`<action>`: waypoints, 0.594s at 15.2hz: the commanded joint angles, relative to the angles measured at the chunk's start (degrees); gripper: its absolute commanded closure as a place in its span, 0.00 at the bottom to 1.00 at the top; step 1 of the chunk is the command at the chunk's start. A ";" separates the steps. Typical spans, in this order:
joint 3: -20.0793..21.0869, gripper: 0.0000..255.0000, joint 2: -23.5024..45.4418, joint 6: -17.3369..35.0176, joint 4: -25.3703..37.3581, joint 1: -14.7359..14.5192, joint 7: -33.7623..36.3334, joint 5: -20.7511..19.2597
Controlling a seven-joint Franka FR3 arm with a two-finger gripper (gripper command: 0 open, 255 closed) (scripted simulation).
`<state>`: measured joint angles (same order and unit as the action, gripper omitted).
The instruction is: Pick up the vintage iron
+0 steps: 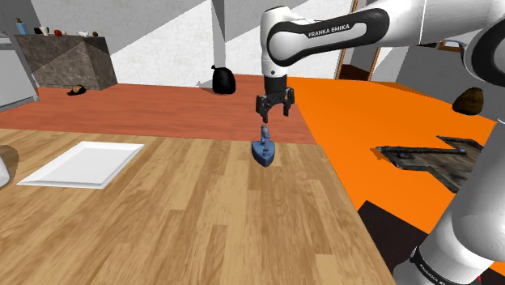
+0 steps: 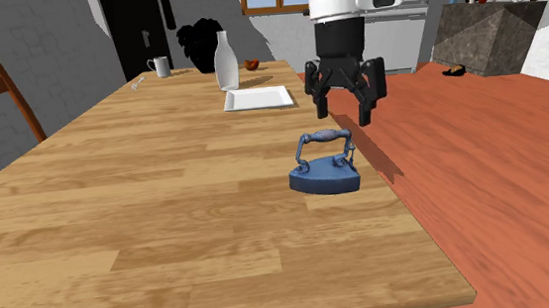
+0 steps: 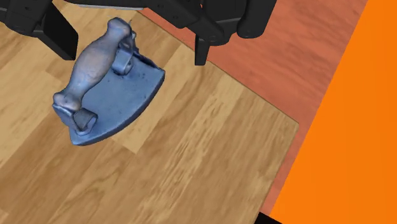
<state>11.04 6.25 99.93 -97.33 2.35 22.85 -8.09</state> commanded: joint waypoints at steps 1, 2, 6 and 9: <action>0.21 0.00 5.40 -1.76 5.71 -0.67 2.22 -0.92; 0.17 0.00 8.27 -2.67 8.81 -1.03 3.10 -1.39; -0.04 0.00 11.91 -2.41 11.38 -1.53 4.27 -1.94; -0.08 0.00 12.08 -0.19 9.31 -1.45 4.54 -2.03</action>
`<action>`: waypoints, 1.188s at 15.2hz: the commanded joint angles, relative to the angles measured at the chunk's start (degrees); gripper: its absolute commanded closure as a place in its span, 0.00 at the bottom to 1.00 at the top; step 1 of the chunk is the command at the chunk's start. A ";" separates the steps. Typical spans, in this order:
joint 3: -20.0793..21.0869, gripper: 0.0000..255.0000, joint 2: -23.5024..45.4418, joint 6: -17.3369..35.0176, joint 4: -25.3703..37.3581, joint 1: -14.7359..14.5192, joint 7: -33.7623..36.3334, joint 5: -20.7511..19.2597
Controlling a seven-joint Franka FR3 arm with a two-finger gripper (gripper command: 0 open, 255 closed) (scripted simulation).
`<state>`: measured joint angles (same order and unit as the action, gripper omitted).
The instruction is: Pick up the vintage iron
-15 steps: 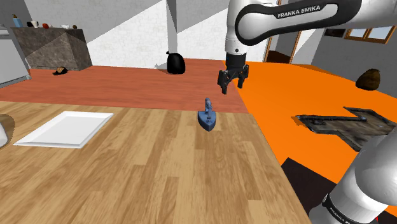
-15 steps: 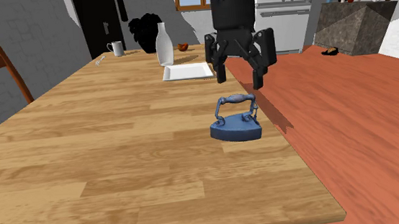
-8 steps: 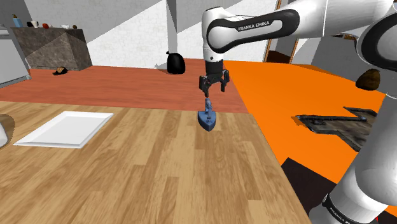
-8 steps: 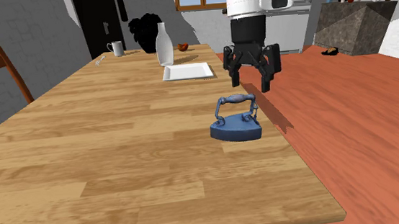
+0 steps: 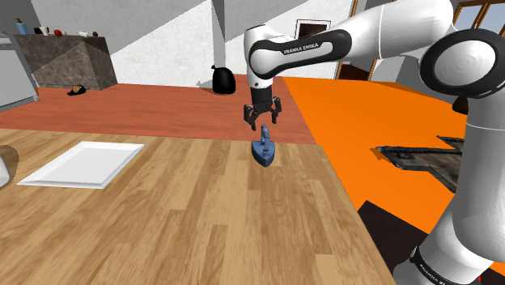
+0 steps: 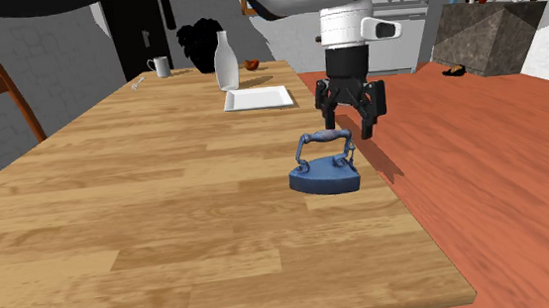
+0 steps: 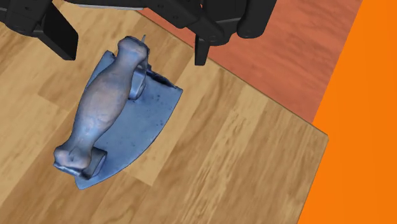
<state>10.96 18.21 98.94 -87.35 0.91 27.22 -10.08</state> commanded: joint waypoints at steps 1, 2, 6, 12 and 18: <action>-0.02 0.00 0.21 1.52 -1.32 0.01 0.26 -0.09; -0.04 0.00 0.37 2.66 -2.31 0.04 0.41 -0.15; -0.05 1.00 0.36 2.66 -2.33 0.05 0.40 -0.15; -0.05 1.00 0.31 2.68 -2.39 0.06 0.39 -0.15; 0.02 1.00 0.03 -0.25 0.29 -0.05 0.04 0.00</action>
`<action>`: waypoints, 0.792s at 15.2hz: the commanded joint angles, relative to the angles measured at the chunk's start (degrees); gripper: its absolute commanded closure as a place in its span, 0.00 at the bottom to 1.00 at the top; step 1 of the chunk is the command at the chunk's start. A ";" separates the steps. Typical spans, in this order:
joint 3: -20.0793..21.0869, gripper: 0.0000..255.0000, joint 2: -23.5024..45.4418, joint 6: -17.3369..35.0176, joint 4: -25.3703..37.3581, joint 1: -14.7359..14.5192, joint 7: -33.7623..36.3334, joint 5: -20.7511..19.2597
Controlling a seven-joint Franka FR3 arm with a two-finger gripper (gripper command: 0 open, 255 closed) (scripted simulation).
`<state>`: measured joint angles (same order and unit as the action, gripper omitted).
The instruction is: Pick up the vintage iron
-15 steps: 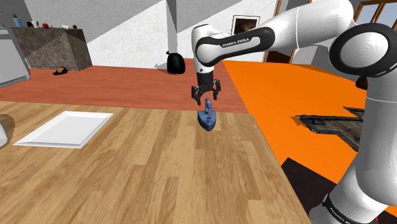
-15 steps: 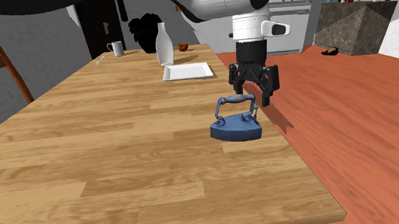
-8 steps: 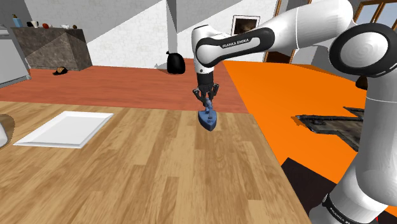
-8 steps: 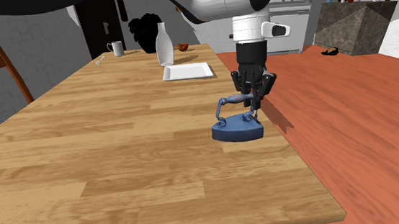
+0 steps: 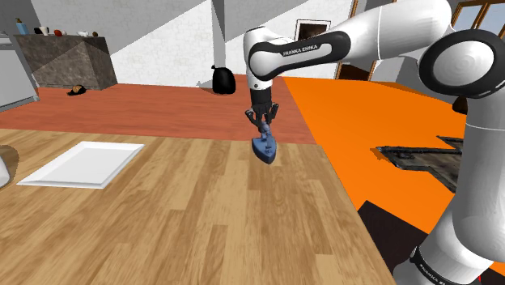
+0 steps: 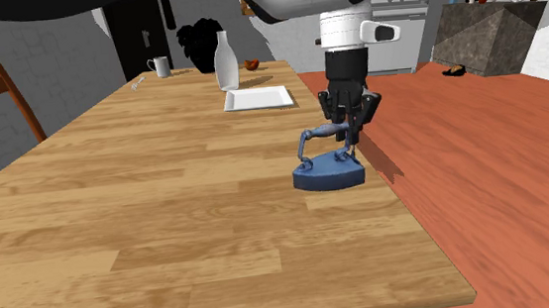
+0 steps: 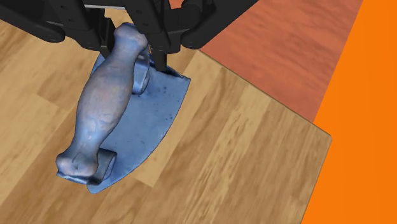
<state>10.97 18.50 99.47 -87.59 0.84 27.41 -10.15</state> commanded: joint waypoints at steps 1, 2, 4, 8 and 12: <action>0.03 1.00 -0.31 -1.52 1.23 -0.01 -0.24 0.10; 0.04 1.00 -0.34 -2.26 1.95 -0.04 -0.33 0.13; 0.06 1.00 -0.37 -3.78 3.44 -0.11 -0.51 0.16; 0.10 1.00 -0.25 -6.89 6.70 -0.27 -0.85 0.19; 0.13 1.00 0.02 -9.42 9.52 -0.44 -1.12 0.16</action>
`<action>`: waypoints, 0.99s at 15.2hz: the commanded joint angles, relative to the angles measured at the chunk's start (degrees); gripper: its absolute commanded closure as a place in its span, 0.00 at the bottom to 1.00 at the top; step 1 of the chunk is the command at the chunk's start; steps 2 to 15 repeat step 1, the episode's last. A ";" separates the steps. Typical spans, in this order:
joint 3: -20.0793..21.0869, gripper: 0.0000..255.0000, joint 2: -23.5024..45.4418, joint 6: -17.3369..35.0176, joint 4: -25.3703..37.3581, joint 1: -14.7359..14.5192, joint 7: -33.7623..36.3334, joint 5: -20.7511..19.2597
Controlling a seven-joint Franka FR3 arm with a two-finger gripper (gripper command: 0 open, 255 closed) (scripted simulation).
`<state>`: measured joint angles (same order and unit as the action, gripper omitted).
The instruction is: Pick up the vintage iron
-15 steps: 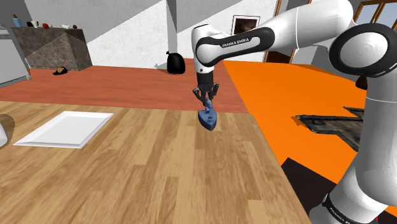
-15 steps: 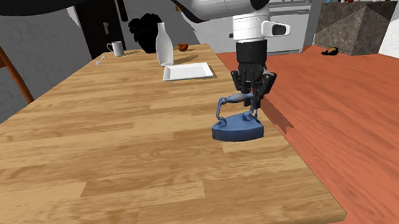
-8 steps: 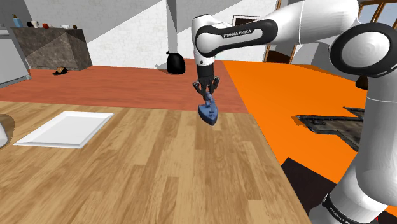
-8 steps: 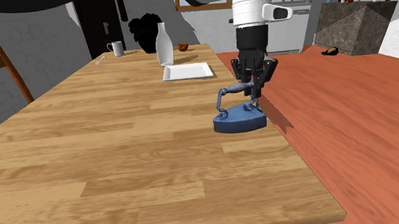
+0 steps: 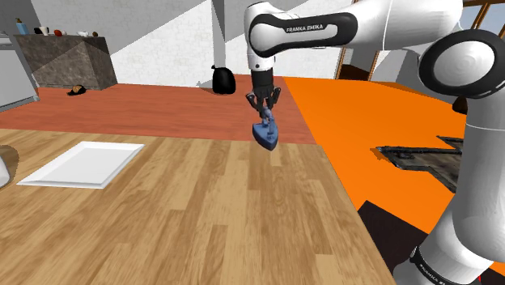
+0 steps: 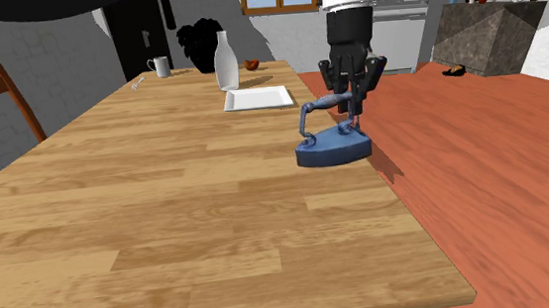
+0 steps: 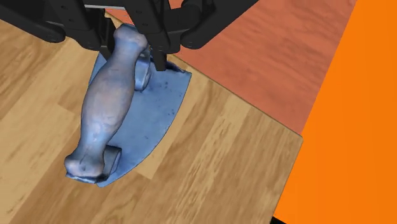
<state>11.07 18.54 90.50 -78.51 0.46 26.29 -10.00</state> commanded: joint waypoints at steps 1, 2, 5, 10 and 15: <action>0.03 1.00 -0.01 -0.46 0.45 -0.06 0.01 0.01; 0.03 1.00 -0.01 -0.46 0.45 -0.06 0.01 0.01; 0.03 1.00 -0.01 -0.46 0.45 -0.06 0.01 0.01; 0.03 1.00 -0.01 -0.46 0.45 -0.06 0.01 0.01; 0.03 1.00 -0.01 -0.46 0.45 -0.06 0.01 0.01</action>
